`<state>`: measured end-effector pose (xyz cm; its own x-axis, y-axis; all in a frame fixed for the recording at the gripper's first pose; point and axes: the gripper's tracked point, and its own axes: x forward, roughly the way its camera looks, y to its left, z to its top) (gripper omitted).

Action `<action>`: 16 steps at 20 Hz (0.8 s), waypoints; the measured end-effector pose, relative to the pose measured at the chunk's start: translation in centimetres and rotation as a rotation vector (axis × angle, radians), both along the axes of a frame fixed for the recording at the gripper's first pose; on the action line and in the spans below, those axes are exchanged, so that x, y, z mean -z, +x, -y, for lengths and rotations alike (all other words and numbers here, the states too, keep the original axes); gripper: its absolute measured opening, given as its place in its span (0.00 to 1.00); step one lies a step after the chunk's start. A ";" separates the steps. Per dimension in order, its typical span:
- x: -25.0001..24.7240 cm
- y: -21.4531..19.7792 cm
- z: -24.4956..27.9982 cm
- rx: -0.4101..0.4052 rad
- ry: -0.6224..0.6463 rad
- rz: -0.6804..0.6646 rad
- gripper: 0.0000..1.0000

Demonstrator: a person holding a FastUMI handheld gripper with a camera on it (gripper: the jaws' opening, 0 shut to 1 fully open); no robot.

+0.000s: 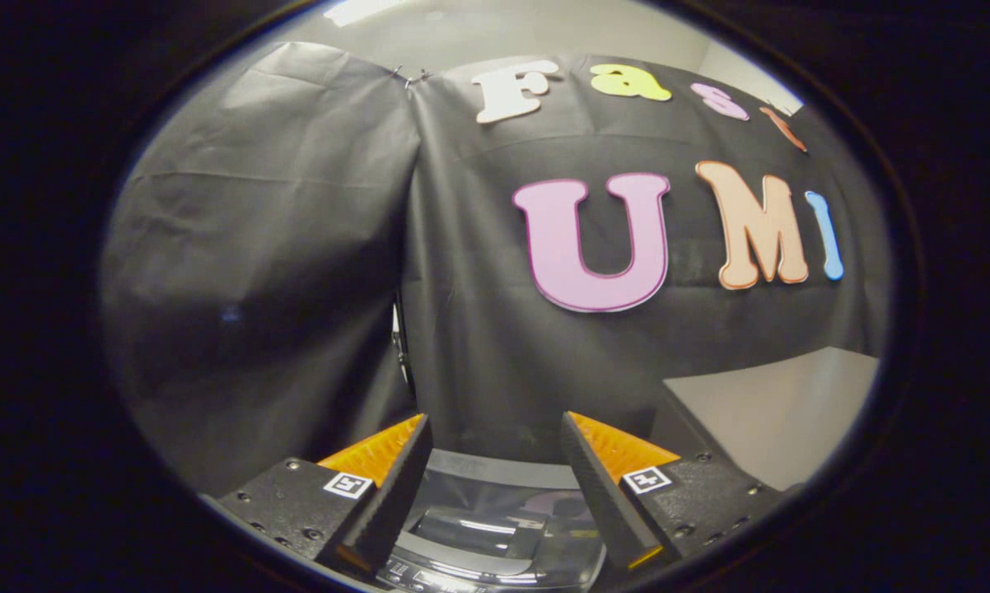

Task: Put the clothes into the washing machine and then close the washing machine lid.

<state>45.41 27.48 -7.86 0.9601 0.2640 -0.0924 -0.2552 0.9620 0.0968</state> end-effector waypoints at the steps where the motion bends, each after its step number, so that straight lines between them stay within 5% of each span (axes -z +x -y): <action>1: -0.7 0.1 0.3 0.007 0.004 0.016 0.95; 8: -4.1 -0.8 3.0 0.054 0.058 0.117 0.96; 16: -3.8 -8.0 10.7 0.143 0.102 0.189 0.96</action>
